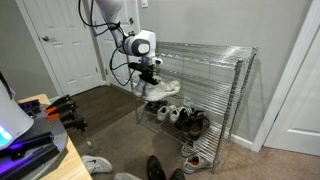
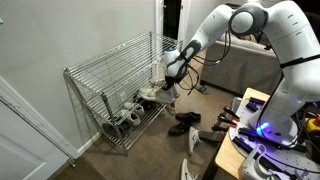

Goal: Remove the sneakers from the first to the second shelf on the shoe rack

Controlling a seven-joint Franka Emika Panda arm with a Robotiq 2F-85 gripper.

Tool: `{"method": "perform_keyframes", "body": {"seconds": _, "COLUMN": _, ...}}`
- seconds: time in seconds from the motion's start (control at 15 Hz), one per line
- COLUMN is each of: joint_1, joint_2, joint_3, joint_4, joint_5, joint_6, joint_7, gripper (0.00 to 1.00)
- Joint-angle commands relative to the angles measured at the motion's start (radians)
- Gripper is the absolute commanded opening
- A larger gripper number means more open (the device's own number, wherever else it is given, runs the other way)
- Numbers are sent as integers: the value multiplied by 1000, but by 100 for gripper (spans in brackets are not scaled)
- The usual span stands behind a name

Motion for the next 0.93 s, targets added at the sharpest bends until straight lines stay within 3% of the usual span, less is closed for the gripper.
{"method": "perform_keyframes", "body": {"seconds": 0.0, "joint_1": -30, "joint_2": -12, "joint_3": 46, "joint_4": 4, "joint_5": 43, "joint_6": 6, "joint_7": -71, "gripper": 5}}
{"method": "perform_keyframes", "body": {"seconds": 0.53, "joint_1": -14, "joint_2": 50, "joint_3": 40, "joint_4": 176, "joint_5": 42, "joint_6": -38, "joint_7": -60, "gripper": 5}}
{"method": "perform_keyframes", "body": {"seconds": 0.87, "joint_1": -15, "joint_2": 162, "joint_3": 35, "joint_4": 275, "joint_5": 37, "joint_6": 47, "joint_7": -65, "gripper": 5}}
